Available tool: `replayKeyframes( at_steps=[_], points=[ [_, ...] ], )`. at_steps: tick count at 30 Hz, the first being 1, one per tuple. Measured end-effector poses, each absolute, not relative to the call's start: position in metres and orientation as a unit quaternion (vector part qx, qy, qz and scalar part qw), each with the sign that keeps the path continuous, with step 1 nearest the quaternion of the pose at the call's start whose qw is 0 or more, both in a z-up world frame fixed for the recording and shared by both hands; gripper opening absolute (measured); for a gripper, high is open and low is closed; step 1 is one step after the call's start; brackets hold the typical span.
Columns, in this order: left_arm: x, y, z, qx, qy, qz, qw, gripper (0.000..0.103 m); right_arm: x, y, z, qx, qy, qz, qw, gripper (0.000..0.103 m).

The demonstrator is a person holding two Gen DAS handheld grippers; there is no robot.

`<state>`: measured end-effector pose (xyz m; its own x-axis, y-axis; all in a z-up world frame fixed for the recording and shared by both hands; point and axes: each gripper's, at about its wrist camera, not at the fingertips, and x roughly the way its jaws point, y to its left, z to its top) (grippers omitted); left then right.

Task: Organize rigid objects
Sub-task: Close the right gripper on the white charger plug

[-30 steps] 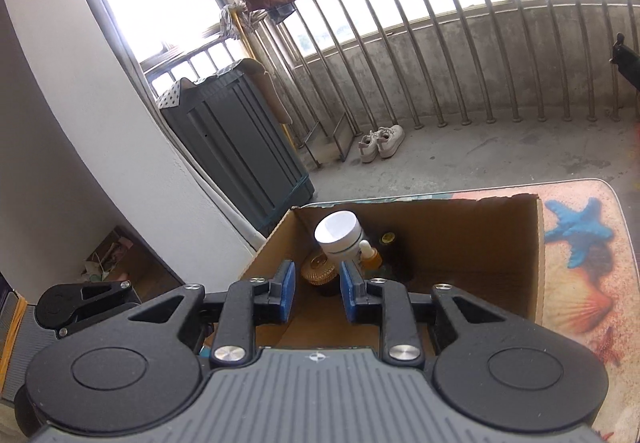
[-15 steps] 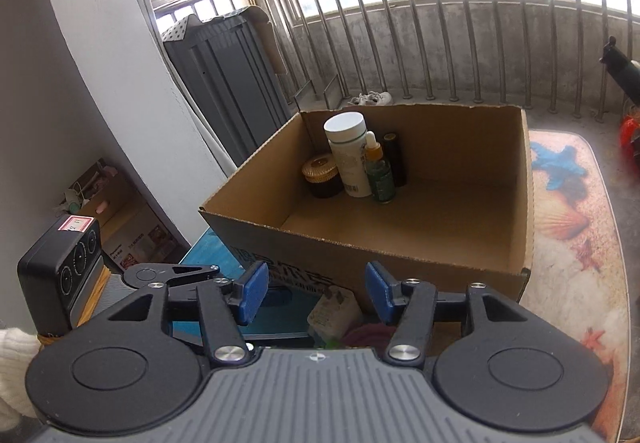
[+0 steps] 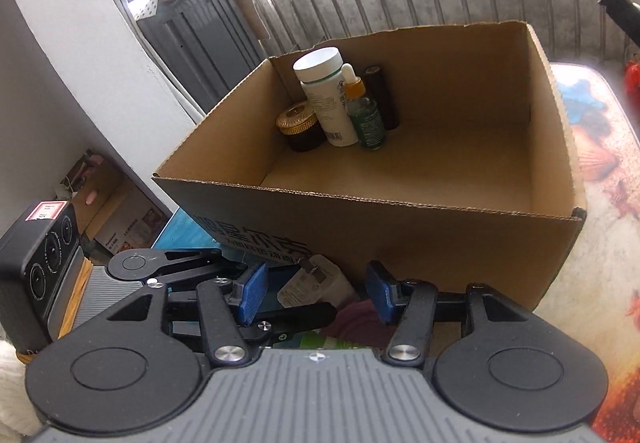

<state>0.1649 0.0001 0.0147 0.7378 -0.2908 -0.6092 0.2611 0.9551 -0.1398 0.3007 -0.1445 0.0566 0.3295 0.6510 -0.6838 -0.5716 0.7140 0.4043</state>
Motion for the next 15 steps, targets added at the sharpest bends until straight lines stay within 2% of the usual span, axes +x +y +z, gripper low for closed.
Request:
replayKeyframes(
  at_steps=[4, 8, 15],
  points=[
    [0.160, 0.002, 0.016, -0.006, 0.333, -0.146, 0.931, 0.029, 0.297, -0.132, 0.049, 0.029, 0.450, 0.387, 0.805, 0.057],
    [0.155, 0.006, 0.016, 0.007, 0.336, -0.146, 0.930, 0.028, 0.296, -0.124, 0.047, 0.025, 0.458, 0.383, 0.802, 0.066],
    [0.143, 0.012, 0.013, 0.015, 0.338, -0.139, 0.931, 0.028, 0.293, -0.100, 0.038, -0.005, 0.475, 0.387, 0.790, 0.076]
  ],
)
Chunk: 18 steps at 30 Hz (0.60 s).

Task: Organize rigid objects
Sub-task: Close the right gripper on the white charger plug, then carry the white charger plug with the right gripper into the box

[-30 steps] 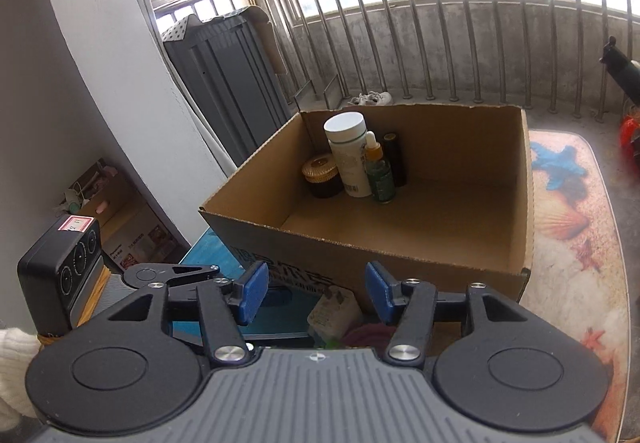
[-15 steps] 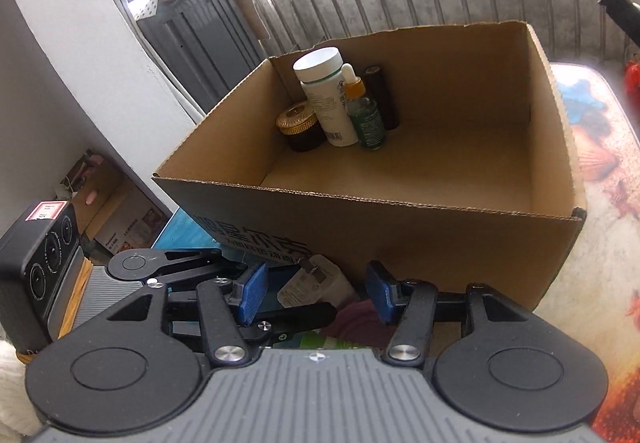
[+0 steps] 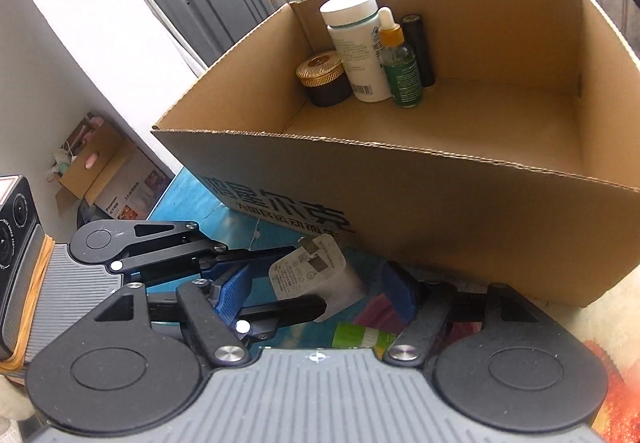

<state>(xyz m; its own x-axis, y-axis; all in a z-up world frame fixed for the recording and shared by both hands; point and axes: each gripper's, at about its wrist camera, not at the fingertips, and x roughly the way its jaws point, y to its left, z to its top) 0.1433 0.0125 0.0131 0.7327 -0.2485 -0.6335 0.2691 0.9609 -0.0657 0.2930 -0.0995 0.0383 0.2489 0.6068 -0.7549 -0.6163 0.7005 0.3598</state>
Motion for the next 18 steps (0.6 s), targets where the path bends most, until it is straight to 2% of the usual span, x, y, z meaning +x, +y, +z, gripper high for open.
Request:
replayKeyframes(
  at_steps=[2, 4, 6, 11, 18],
  points=[
    [0.140, 0.016, 0.011, 0.015, 0.340, -0.142, 0.929, 0.028, 0.289, -0.095, 0.037, -0.017, 0.470, 0.393, 0.790, 0.075],
    [0.137, 0.019, 0.009, 0.017, 0.344, -0.140, 0.928, 0.027, 0.287, -0.092, 0.032, -0.006, 0.476, 0.399, 0.784, 0.067],
    [0.134, 0.017, 0.008, 0.037, 0.340, -0.141, 0.929, 0.026, 0.282, -0.090, 0.031, -0.022, 0.466, 0.395, 0.792, 0.054],
    [0.126, 0.018, 0.015, 0.041, 0.332, -0.144, 0.931, 0.026, 0.274, -0.093, 0.036, -0.014, 0.463, 0.394, 0.794, 0.054],
    [0.105, 0.018, 0.062, 0.046, 0.289, -0.166, 0.942, 0.026, 0.251, -0.106, 0.083, -0.006, 0.412, 0.415, 0.811, 0.054]
  ],
)
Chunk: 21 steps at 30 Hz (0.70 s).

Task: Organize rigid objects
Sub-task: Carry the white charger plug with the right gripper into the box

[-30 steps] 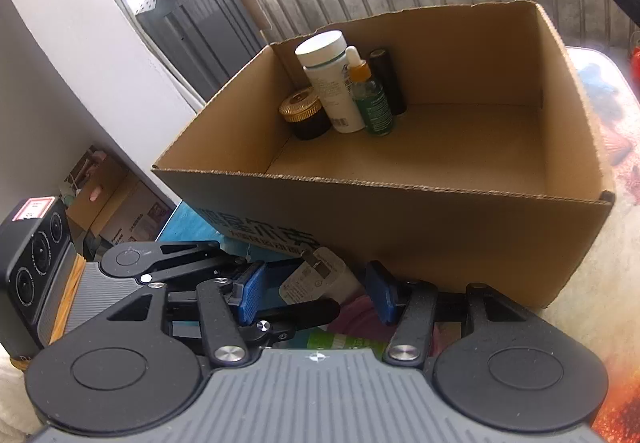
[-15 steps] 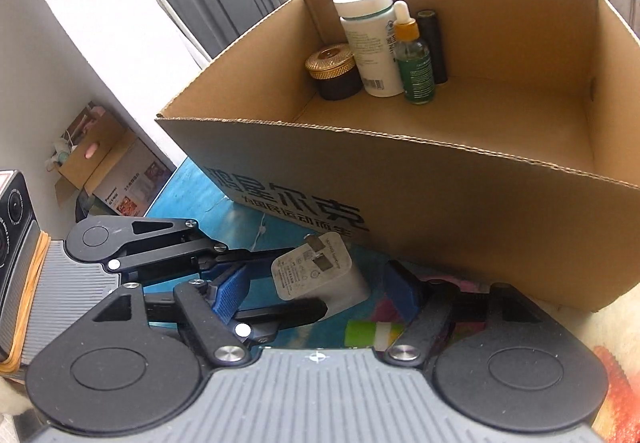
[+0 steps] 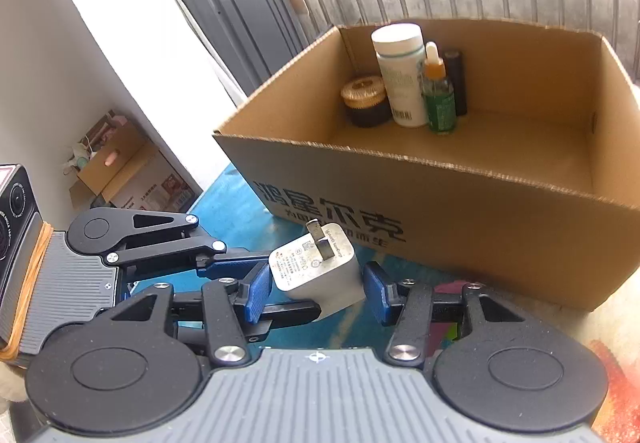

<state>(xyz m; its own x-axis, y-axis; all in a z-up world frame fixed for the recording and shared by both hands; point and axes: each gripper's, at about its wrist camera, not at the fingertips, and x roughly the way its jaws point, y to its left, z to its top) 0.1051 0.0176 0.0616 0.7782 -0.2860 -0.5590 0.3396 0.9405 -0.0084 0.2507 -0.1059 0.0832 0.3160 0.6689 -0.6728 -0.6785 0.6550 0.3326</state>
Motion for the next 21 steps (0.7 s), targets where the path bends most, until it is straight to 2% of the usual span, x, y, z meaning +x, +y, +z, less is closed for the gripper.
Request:
replayKeyframes(
  at_steps=[5, 10, 14, 21],
  points=[
    [0.098, 0.014, 0.110, 0.076, 0.247, -0.184, 0.948, 0.026, 0.240, -0.120, 0.130, 0.007, 0.357, 0.431, 0.829, 0.054],
    [0.142, 0.014, 0.141, 0.085, 0.229, -0.183, 0.952, 0.026, 0.281, -0.121, 0.167, 0.014, 0.338, 0.414, 0.845, 0.054],
    [0.195, 0.019, 0.145, 0.087, 0.240, -0.188, 0.948, 0.026, 0.335, -0.124, 0.165, 0.056, 0.367, 0.396, 0.840, 0.054],
    [0.275, 0.022, 0.116, 0.093, 0.304, -0.174, 0.932, 0.026, 0.420, -0.126, 0.115, 0.137, 0.435, 0.346, 0.820, 0.052]
  ],
)
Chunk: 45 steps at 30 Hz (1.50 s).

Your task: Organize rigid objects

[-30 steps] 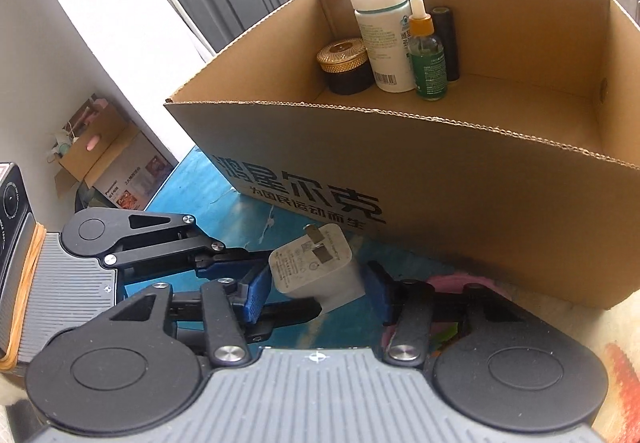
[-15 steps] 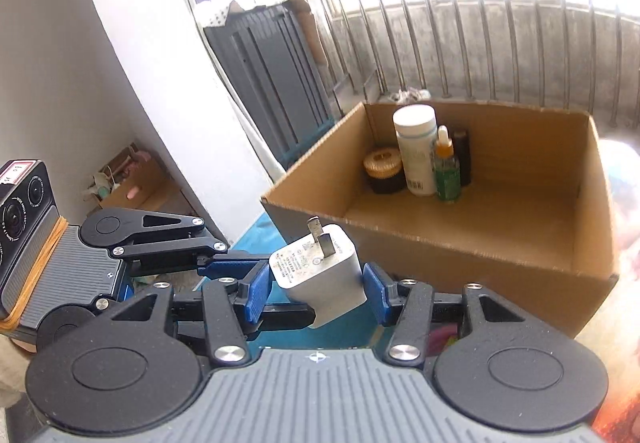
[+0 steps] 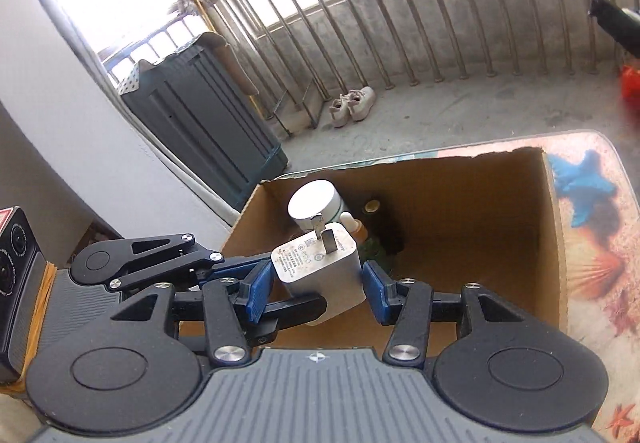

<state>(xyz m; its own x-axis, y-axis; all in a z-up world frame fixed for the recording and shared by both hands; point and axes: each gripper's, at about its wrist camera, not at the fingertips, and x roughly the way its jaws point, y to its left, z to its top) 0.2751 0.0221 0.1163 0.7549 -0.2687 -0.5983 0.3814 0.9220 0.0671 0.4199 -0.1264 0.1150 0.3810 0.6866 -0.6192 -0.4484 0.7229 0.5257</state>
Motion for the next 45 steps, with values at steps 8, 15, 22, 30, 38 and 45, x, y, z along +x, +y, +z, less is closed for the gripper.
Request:
replayKeyframes(
  at_steps=[8, 15, 22, 30, 38, 45],
  points=[
    [0.323, 0.023, 0.099, 0.098, 0.348, -0.162, 0.918, 0.026, 0.465, -0.122, 0.090, 0.121, 0.450, 0.311, 0.828, 0.046],
    [0.312, 0.032, 0.097, 0.143, 0.382, -0.177, 0.896, 0.027, 0.467, -0.118, 0.076, 0.128, 0.472, 0.334, 0.806, 0.046],
    [0.301, 0.043, 0.073, 0.214, 0.444, -0.185, 0.850, 0.033, 0.475, -0.102, 0.054, 0.103, 0.525, 0.319, 0.782, 0.049],
    [0.317, 0.042, 0.056, 0.238, 0.458, -0.230, 0.825, 0.051, 0.477, -0.078, 0.046, 0.037, 0.570, 0.313, 0.759, 0.050],
    [0.325, 0.038, 0.054, 0.266, 0.475, -0.240, 0.803, 0.026, 0.474, -0.083, 0.041, 0.062, 0.575, 0.319, 0.751, 0.050],
    [0.312, 0.049, 0.053, 0.319, 0.506, -0.202, 0.776, 0.021, 0.472, -0.083, 0.044, 0.068, 0.575, 0.327, 0.747, 0.050]
  ],
)
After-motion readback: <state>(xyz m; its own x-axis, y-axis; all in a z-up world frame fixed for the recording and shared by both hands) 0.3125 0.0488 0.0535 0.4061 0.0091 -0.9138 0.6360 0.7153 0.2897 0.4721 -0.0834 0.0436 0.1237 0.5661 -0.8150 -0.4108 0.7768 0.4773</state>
